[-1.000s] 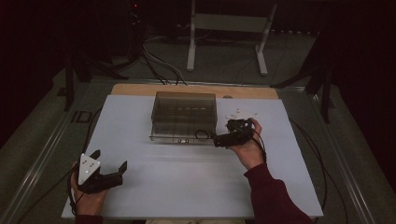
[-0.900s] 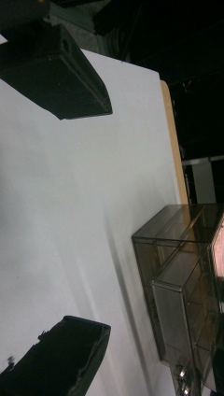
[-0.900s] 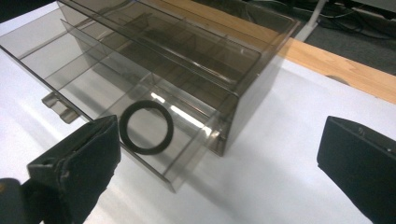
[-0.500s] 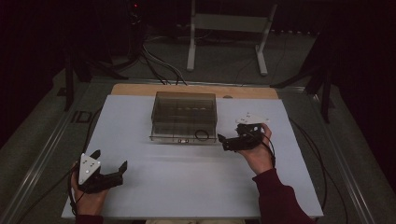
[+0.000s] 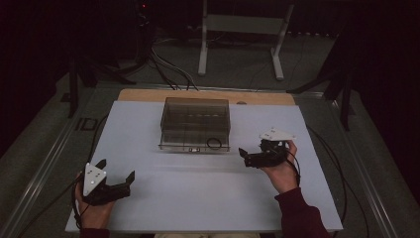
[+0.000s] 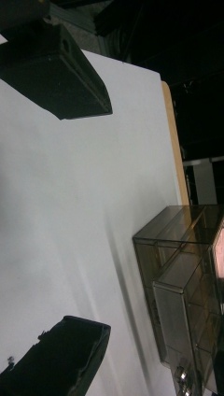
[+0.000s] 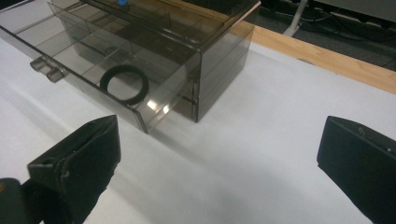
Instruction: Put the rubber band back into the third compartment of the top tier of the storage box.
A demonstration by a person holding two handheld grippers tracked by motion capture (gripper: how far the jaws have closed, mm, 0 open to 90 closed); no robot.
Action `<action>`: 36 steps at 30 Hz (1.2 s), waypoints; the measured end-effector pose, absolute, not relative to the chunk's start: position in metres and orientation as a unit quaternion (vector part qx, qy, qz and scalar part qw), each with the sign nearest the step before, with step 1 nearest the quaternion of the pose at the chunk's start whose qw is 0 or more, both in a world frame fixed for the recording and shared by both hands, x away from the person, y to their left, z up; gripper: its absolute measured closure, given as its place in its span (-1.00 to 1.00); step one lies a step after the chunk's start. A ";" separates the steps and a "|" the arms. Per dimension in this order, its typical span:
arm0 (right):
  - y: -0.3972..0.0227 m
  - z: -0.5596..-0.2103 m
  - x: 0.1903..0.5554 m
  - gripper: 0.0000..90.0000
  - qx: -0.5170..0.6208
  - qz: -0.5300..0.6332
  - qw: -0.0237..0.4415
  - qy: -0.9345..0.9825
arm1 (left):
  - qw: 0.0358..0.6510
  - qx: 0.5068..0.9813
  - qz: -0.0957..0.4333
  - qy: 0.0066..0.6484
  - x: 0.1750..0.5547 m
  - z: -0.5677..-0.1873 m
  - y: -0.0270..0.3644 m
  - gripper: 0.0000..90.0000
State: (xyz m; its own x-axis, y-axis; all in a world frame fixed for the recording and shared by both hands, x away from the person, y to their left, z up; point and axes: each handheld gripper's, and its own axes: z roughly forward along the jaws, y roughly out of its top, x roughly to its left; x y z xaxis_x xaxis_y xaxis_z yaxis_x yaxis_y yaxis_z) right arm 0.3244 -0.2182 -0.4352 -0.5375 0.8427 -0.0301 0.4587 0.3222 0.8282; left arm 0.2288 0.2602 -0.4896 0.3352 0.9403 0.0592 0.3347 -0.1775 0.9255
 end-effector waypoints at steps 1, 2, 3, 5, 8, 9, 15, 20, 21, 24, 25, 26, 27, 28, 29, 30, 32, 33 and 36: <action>-0.218 -0.435 0.324 -1.00 0.418 0.405 0.237 0.778 | 0.443 0.687 0.342 0.464 0.229 -0.490 0.260 -0.99; -0.220 -0.437 0.323 -1.00 0.418 0.406 0.238 0.777 | 0.444 0.686 0.341 0.464 0.229 -0.490 0.261 -0.99; -0.224 -0.439 0.321 -1.00 0.417 0.407 0.239 0.777 | 0.443 0.686 0.341 0.465 0.229 -0.490 0.261 -0.99; -0.228 -0.441 0.318 -1.00 0.418 0.406 0.243 0.776 | 0.443 0.687 0.341 0.464 0.229 -0.490 0.260 -0.99; -0.235 -0.444 0.314 -1.00 0.419 0.408 0.246 0.773 | 0.443 0.687 0.342 0.464 0.229 -0.490 0.260 -0.99; -0.237 -0.446 0.312 -1.00 0.419 0.409 0.248 0.771 | 0.443 0.686 0.342 0.464 0.229 -0.490 0.260 -0.99; -0.247 -0.452 0.302 -1.00 0.417 0.424 0.255 0.762 | 0.443 0.687 0.342 0.464 0.229 -0.490 0.260 -0.99; -0.258 -0.464 0.294 -1.00 0.422 0.423 0.257 0.760 | 0.444 0.687 0.343 0.463 0.229 -0.490 0.260 -0.99; -0.261 -0.467 0.293 -1.00 0.424 0.423 0.256 0.759 | 0.444 0.687 0.343 0.463 0.229 -0.490 0.260 -0.99; -0.269 -0.474 0.288 -1.00 0.429 0.426 0.257 0.755 | 0.445 0.686 0.342 0.463 0.229 -0.490 0.260 -0.99; -0.271 -0.475 0.286 -1.00 0.430 0.426 0.258 0.753 | 0.445 0.686 0.343 0.463 0.229 -0.490 0.260 -0.99; -0.273 -0.477 0.284 -1.00 0.430 0.429 0.259 0.751 | 0.446 0.686 0.342 0.462 0.229 -0.490 0.260 -0.99; -0.275 -0.478 0.282 -1.00 0.429 0.431 0.261 0.750 | 0.446 0.686 0.343 0.462 0.229 -0.490 0.260 -0.99; -0.277 -0.479 0.281 -1.00 0.429 0.432 0.263 0.748 | 0.446 0.686 0.343 0.462 0.229 -0.490 0.260 -0.99; -0.278 -0.481 0.279 -1.00 0.430 0.433 0.265 0.747 | 0.446 0.685 0.343 0.462 0.229 -0.490 0.260 -0.99; -0.280 -0.482 0.278 -1.00 0.430 0.434 0.267 0.746 | 0.448 0.685 0.343 0.462 0.229 -0.490 0.260 -0.99; -0.285 -0.485 0.275 -1.00 0.433 0.436 0.270 0.742 | 0.448 0.684 0.343 0.462 0.229 -0.490 0.261 -0.99; -0.287 -0.486 0.274 -1.00 0.435 0.437 0.270 0.740 | 0.448 0.684 0.343 0.462 0.229 -0.490 0.261 -0.99; -0.292 -0.490 0.270 -1.00 0.440 0.440 0.270 0.735 | 0.449 0.683 0.344 0.462 0.229 -0.490 0.261 -0.99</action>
State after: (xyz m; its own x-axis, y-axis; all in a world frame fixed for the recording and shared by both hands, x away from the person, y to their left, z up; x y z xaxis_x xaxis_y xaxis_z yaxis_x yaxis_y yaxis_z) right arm 0.2700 -0.2915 -0.4898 -0.4679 0.8837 -0.0091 0.4088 0.2256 0.8843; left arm 0.2294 0.2611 -0.4895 0.3377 0.9397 0.0549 0.3225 -0.1703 0.9311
